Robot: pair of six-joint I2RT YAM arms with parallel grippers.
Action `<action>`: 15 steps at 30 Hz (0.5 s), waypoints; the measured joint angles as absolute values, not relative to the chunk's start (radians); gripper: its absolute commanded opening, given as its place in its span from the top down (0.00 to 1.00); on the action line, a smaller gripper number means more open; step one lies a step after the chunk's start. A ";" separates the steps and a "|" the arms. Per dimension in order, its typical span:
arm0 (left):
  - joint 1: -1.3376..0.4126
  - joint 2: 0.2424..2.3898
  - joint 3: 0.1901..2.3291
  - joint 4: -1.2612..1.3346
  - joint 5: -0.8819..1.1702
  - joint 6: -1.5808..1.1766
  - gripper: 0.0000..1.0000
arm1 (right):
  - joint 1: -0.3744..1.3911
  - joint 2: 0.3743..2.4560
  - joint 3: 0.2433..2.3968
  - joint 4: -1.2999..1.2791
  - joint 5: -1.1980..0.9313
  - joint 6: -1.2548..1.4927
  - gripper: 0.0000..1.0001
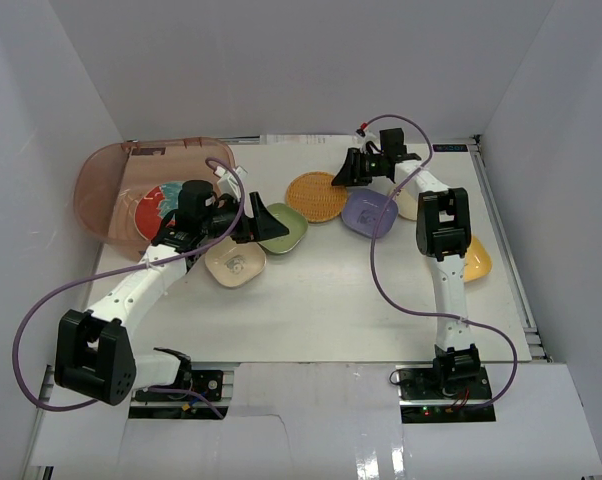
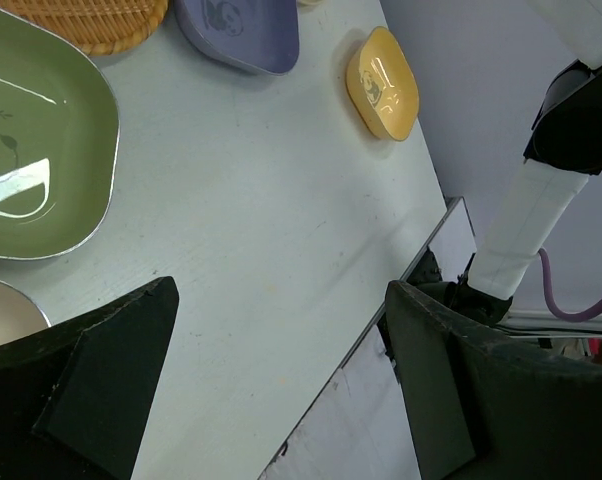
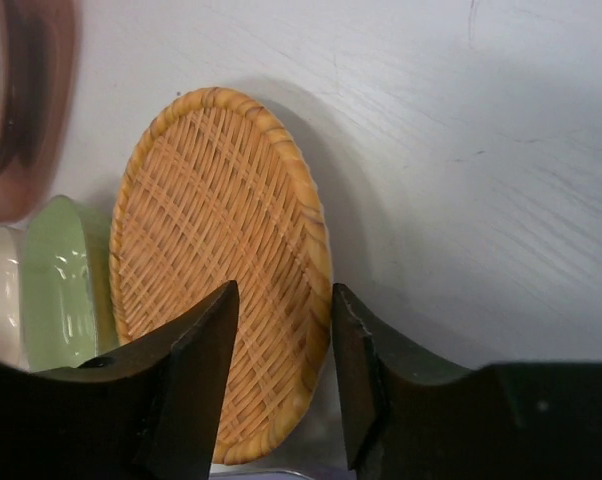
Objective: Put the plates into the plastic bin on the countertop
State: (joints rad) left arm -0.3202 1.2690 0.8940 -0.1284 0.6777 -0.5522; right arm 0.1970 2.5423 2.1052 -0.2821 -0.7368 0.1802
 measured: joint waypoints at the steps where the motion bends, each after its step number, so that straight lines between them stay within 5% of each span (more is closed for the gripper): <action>1: -0.320 1.269 0.894 -0.129 0.680 -0.550 0.05 | 0.197 2.542 2.098 -0.265 -0.744 0.193 0.57; 9: -0.326 1.273 0.894 -0.133 0.689 -0.548 0.06 | 0.195 2.542 2.032 -0.152 -0.786 0.306 0.91; 15: -0.330 1.273 0.895 -0.158 0.666 -0.546 0.07 | 0.175 2.476 1.879 0.045 -0.789 0.448 0.92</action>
